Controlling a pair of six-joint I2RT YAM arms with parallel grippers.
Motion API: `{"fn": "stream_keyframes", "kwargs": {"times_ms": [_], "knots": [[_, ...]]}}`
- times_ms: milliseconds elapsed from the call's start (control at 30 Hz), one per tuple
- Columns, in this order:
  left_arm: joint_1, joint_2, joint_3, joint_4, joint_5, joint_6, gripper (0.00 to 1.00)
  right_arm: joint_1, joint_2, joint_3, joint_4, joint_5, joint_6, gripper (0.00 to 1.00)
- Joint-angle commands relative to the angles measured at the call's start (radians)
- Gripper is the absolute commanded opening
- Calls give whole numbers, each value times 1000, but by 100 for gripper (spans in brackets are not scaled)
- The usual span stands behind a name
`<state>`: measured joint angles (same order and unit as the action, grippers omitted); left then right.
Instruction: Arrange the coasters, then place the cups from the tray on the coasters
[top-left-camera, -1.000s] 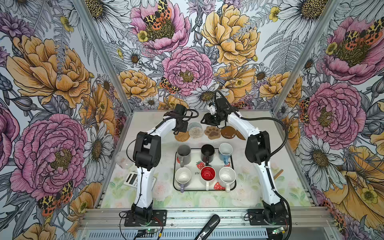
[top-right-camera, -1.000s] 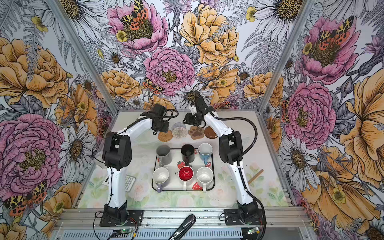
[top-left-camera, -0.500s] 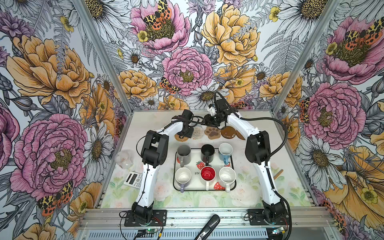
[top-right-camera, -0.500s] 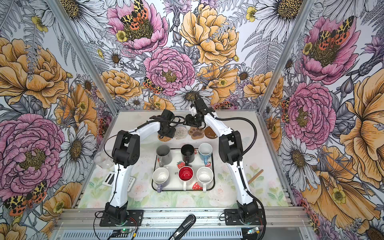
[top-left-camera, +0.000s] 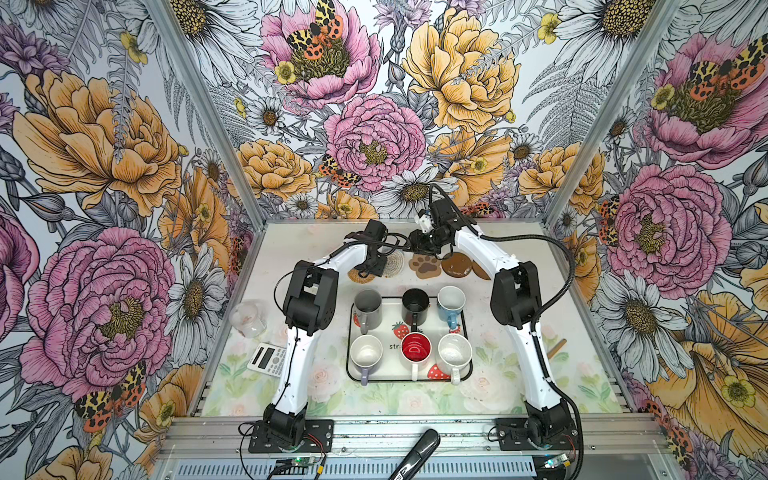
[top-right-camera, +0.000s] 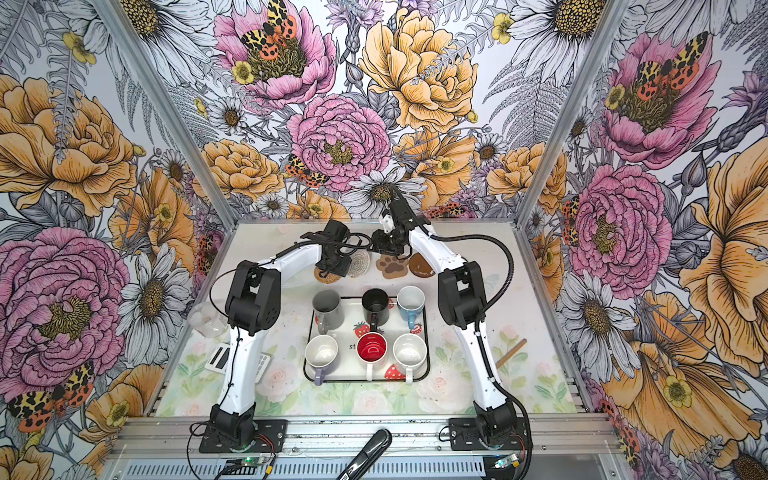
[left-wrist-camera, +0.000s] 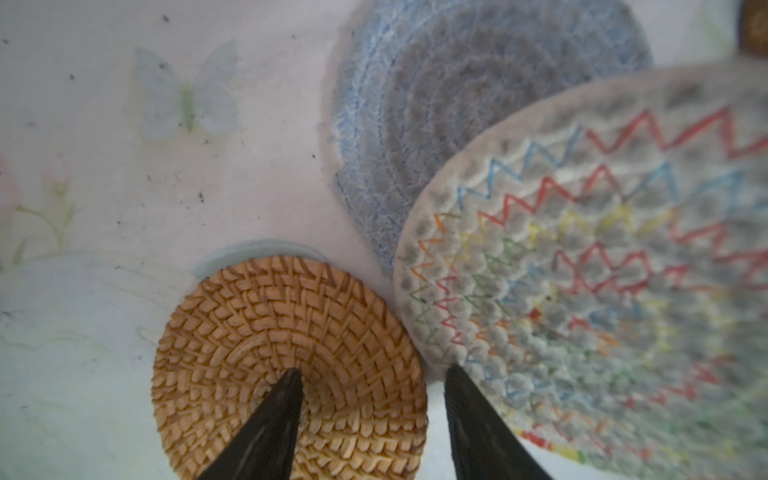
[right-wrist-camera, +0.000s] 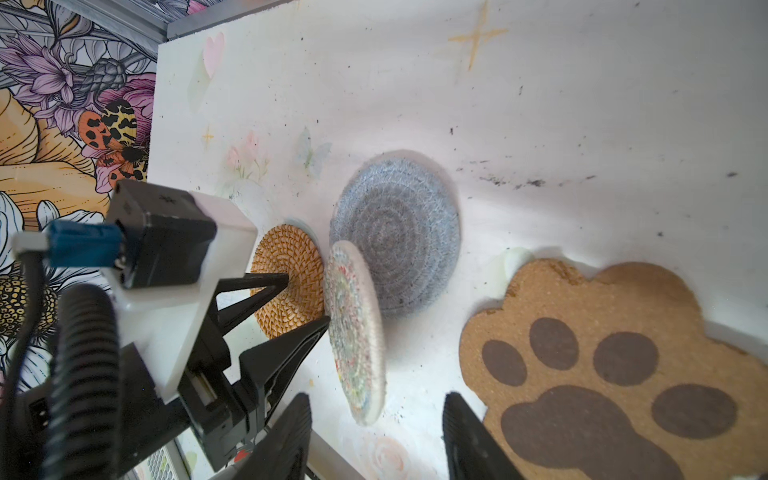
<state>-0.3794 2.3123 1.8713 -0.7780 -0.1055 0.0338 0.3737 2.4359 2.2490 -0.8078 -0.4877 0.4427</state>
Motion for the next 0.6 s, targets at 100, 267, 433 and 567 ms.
{"fn": "stream_keyframes", "kwargs": {"times_ms": [100,267,433,567], "knots": [[56,34,19,0,-73,22,57,-10,-18,-15,2,-8,-19,53],[79,33,41,-2,-97,46,57,-10,-18,-11,4,-11,-15,54],[110,55,81,-2,-97,57,57,-10,-17,-6,4,-18,-12,54],[138,82,128,-2,-97,64,57,-9,-12,4,2,-29,-7,54]]}}
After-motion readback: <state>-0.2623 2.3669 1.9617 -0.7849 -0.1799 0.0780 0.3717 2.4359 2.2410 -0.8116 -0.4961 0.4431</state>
